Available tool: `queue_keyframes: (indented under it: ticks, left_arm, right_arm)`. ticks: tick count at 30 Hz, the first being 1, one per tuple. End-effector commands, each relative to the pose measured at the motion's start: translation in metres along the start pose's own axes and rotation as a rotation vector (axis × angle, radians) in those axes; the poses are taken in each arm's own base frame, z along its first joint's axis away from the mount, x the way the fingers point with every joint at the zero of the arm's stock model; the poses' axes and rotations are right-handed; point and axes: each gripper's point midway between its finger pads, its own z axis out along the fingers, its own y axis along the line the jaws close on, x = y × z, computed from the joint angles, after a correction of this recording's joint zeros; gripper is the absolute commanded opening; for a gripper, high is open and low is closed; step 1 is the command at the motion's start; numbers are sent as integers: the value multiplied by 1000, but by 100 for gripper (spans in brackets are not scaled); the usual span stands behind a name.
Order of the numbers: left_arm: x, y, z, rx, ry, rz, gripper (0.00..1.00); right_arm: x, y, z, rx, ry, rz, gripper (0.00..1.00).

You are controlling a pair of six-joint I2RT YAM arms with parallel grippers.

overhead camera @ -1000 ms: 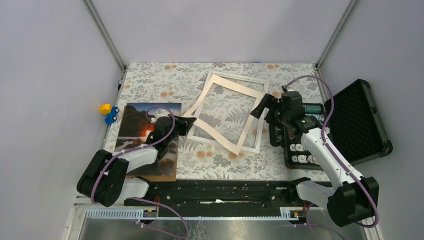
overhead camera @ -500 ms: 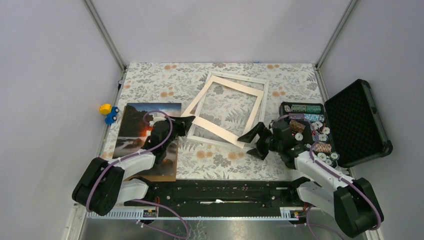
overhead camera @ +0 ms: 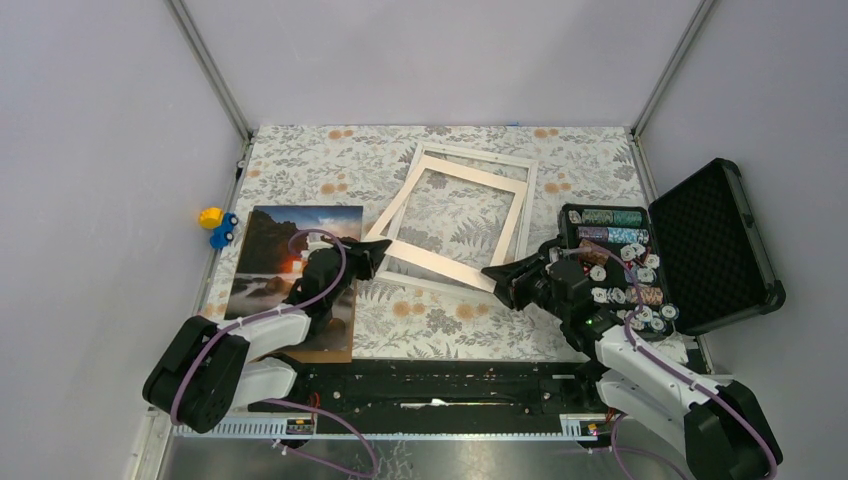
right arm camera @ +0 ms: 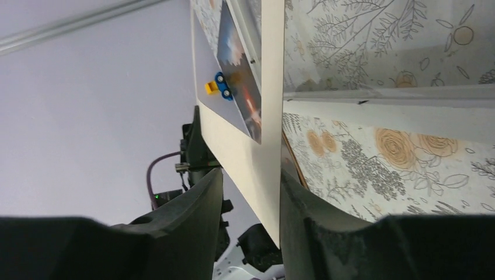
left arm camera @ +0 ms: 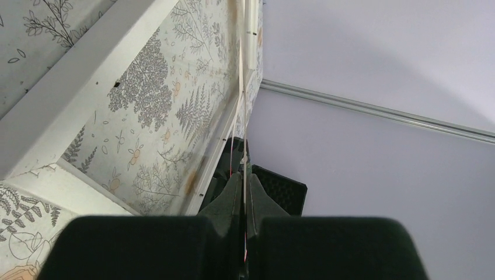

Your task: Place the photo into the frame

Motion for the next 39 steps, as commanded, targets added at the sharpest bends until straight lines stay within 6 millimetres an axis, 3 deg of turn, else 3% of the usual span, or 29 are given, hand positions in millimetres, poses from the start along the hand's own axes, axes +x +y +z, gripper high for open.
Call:
queue_keyframes:
  ticks: [1,5,6,8,10,12,13,16,19,26,39]
  left_arm:
    - [6,-23,-3,93,15,-35,0]
    - [9,-19,-1,72,28,-17,0]
    - [13,-13,-1,29,48,9,5]
    - [10,4,1,-149,28,92,46]
    - [-1,15,-6,-261,-16,198,77]
    - [-14,21,-16,-331,-60,280,94]
    - [-20,26,-22,-360,-76,312,98]
    - [-38,35,-36,-441,-111,419,99]
    - [-47,38,-42,-484,-116,537,99]
    - [-59,16,-37,-469,-129,736,99]
    - [-44,21,-14,-438,-43,732,99]
  right_arm:
    - [-10,19,2,-76,-57,80,40]
    - [-12,18,2,-86,-72,90,9]
    - [-16,16,2,-84,-89,97,3]
    - [-20,7,2,-73,-105,69,0]
    - [-22,-1,3,-40,-98,0,0]
    - [-25,-14,5,3,-75,-62,0]
    - [-28,-20,6,23,-59,-95,0]
    - [-48,-31,6,50,-47,-180,0]
    - [-51,-26,10,59,9,-279,0]
    - [-55,-24,16,110,58,-373,0]
    - [-79,-8,26,110,-13,-364,0]
